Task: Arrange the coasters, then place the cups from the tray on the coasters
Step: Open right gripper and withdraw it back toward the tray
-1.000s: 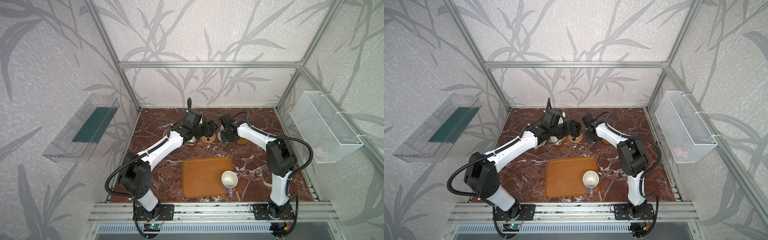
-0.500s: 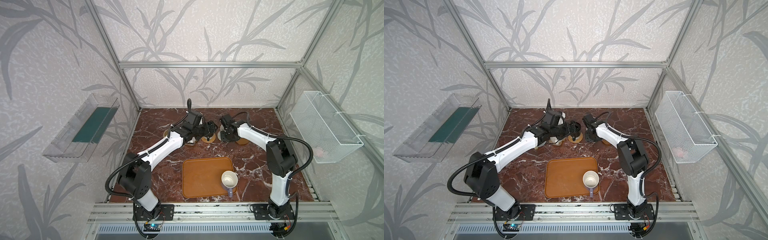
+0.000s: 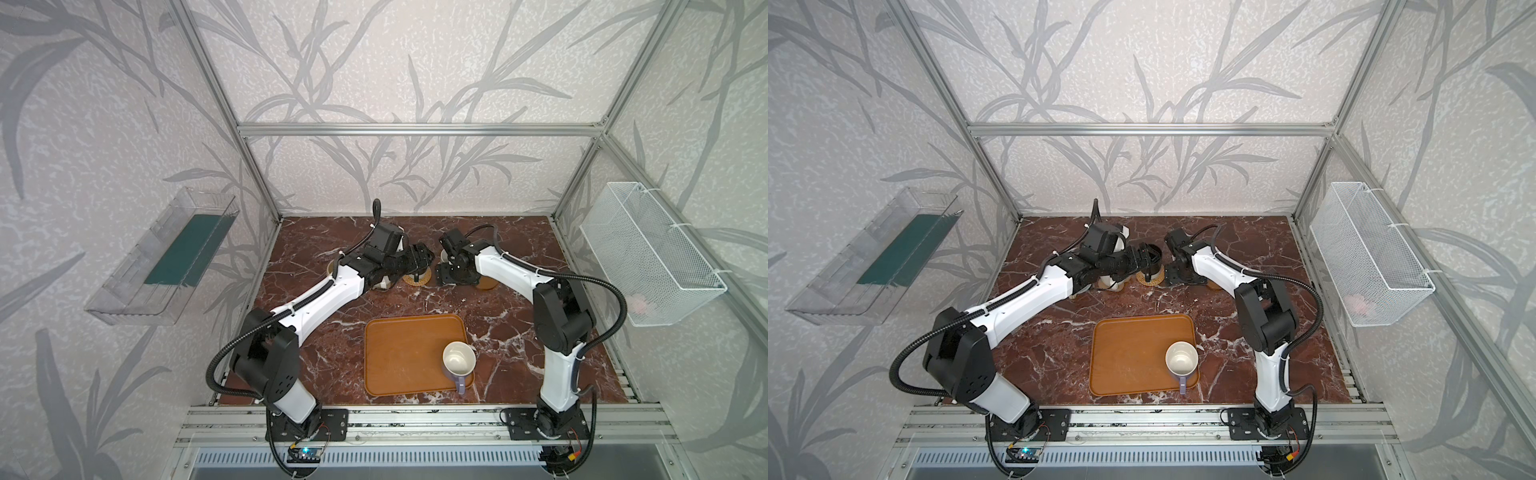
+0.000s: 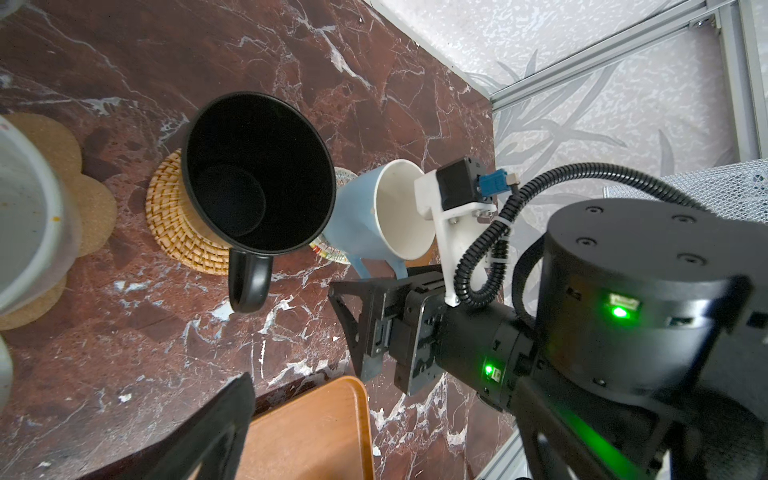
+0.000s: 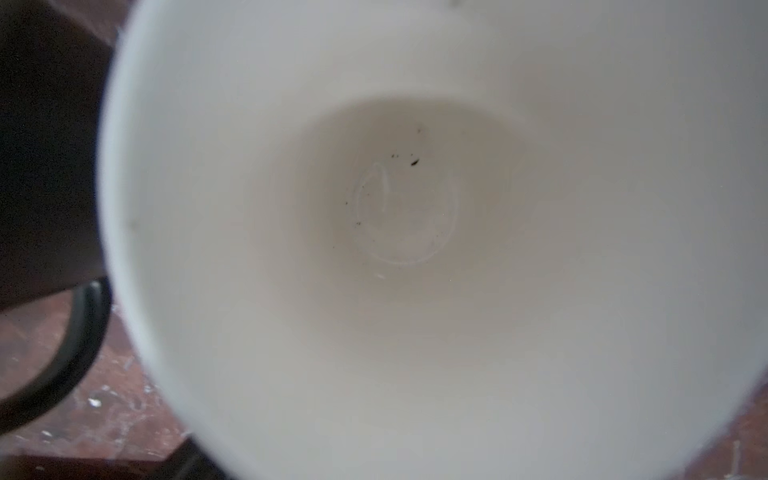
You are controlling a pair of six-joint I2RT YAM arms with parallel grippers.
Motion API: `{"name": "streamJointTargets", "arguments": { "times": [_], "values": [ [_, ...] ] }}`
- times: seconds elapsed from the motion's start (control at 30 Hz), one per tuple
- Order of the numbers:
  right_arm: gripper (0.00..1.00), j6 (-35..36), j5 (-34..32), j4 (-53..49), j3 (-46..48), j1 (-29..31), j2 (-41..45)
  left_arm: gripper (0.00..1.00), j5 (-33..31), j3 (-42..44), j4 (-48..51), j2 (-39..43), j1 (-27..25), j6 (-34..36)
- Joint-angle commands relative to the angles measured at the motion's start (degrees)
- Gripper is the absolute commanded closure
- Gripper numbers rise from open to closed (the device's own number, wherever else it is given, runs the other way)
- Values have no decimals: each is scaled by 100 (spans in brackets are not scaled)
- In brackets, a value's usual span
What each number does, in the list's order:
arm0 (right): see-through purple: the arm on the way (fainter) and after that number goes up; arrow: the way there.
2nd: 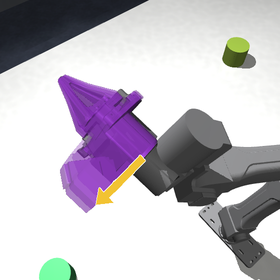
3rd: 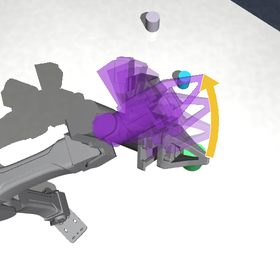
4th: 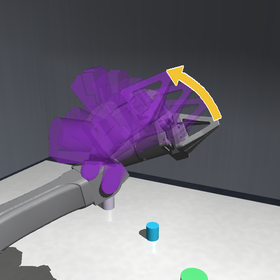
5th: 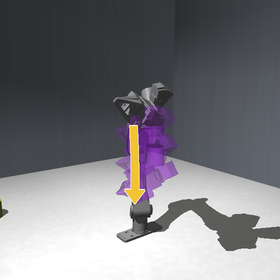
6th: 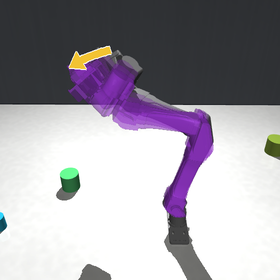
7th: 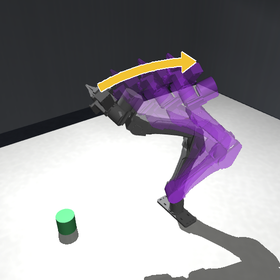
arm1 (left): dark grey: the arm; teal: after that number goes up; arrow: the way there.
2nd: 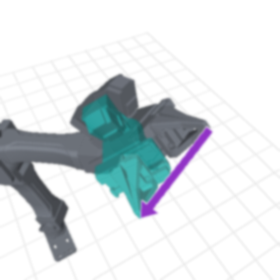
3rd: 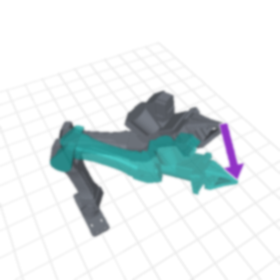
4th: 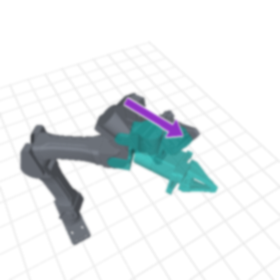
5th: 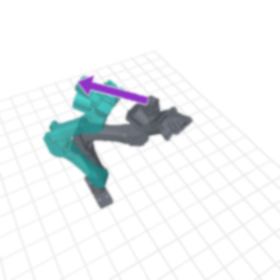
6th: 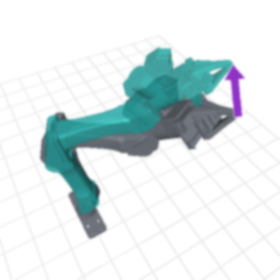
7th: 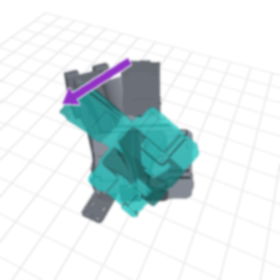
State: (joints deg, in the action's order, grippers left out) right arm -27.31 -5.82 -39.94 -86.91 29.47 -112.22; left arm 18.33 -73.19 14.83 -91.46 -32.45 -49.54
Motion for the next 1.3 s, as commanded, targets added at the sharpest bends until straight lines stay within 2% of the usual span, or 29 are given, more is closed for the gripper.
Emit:
{"name": "streamJointTargets", "arguments": {
  "times": [0.0,0.2,0.37,0.47,0.57,0.7,0.77,0.87,1.0,1.1,1.27],
  "values": [
    [1,29,-136,13,143,22,607,1,-92,140,-15,298,36,23],
    [1,314,-305,319,574,45,1291,1,232,250,-21,495,44,128],
    [1,481,-416,570,949,49,1983,1,110,295,220,753,45,399],
    [1,914,-38,677,1148,49,2393,1,-66,297,466,937,48,571],
    [1,910,-41,675,1377,44,2848,1,-103,355,555,1108,49,723],
    [1,1082,-212,1199,2121,49,3611,1,76,498,527,1321,50,650],
    [1,777,-364,1139,2391,-3,3903,1,305,613,366,1422,50,565],
    [1,1063,556,726,2392,-159,4112,1,377,830,165,1532,50,396],
    [1,1045,1239,439,2663,-166,4513,1,490,1172,-55,1621,46,389],
    [1,836,1382,67,2910,-144,4860,1,524,1446,-75,1746,39,462],
    [1,711,1196,-405,3482,100,5468,1,391,1877,-94,2069,-49,552]
  ]
}}
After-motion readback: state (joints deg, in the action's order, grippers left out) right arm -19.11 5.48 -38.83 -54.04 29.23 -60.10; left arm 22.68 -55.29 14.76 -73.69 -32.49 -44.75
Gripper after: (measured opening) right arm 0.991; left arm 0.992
